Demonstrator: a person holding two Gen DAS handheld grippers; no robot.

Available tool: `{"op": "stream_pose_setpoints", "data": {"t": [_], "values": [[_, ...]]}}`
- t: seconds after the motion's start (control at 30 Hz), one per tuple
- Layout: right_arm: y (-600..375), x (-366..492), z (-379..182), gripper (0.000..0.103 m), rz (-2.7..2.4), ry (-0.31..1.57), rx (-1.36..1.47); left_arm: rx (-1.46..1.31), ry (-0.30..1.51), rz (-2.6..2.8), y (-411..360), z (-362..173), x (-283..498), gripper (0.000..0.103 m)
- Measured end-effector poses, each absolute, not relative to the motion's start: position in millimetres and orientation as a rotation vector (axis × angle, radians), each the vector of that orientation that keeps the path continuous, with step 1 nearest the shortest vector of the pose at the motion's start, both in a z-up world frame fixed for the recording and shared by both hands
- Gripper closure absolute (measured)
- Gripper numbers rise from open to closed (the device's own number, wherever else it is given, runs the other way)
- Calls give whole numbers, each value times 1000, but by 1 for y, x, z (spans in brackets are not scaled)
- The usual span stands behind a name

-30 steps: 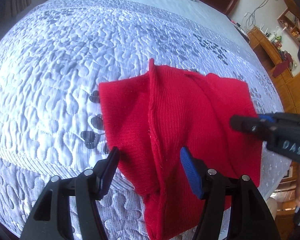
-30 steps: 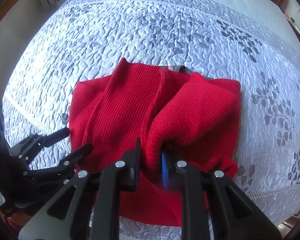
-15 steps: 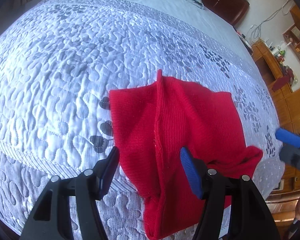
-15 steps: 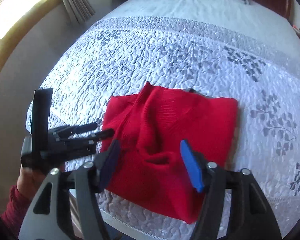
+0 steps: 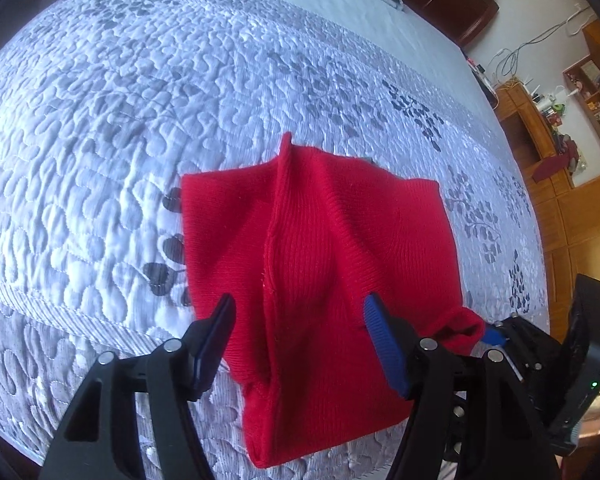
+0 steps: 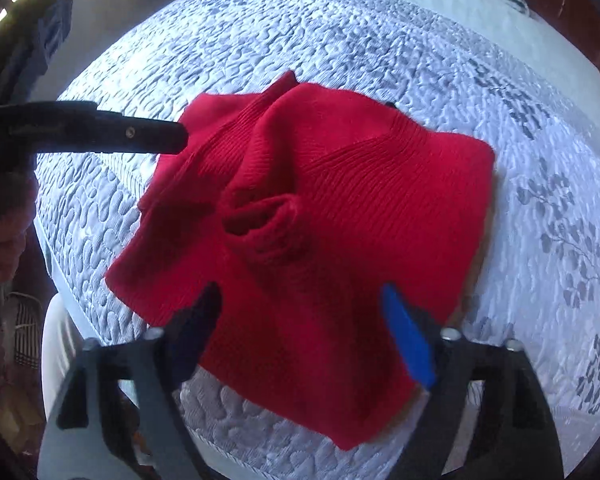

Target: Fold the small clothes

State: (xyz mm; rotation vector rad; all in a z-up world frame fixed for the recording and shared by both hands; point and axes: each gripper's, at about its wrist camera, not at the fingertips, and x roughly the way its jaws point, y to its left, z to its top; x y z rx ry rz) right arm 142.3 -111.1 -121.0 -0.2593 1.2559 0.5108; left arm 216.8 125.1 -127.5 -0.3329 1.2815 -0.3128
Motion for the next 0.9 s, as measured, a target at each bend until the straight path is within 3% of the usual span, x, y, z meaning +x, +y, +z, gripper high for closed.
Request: {"op": "stream_pose_setpoints", "data": {"t": [0.07, 0.13, 0.63, 0.83, 0.9], "values": [[-111, 143, -126, 73, 539, 1271, -236, -343, 1301, -319, 120, -131, 219, 35], [-114, 143, -128, 96, 562, 1288, -205, -358, 1318, -324, 115, -134, 221, 35], [-143, 137, -85, 97, 596, 1168, -102, -604, 1437, -383, 68, -165, 267, 33], [-150, 137, -82, 97, 607, 1149, -77, -644, 1479, -361, 62, -182, 299, 55], [-154, 137, -80, 97, 612, 1146, -62, -672, 1487, -366, 62, -186, 310, 67]]}}
